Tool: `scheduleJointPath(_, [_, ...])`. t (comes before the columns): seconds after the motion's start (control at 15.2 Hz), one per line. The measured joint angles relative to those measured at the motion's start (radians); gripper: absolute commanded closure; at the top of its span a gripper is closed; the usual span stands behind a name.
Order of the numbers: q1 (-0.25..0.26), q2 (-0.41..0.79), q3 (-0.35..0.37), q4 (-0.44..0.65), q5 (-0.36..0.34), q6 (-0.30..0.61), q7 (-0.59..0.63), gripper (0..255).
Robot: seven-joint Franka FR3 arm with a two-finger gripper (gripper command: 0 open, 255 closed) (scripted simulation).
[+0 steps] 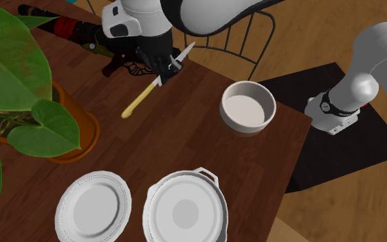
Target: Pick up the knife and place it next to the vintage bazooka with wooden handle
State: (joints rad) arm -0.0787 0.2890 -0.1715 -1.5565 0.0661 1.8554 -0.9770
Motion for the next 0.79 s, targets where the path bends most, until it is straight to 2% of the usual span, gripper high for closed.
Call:
scheduleJointPath(0.07, [-0.005,-0.03,-0.005,-0.052,-0.003,0.021,-0.012,255])
scheduleJointPath(0.53, [-0.079,-0.17,-0.062,-0.235,-0.019,0.063,-0.144,255])
scheduleJointPath(0.79, [-0.093,-0.181,-0.074,-0.29,-0.019,0.106,-0.172,255])
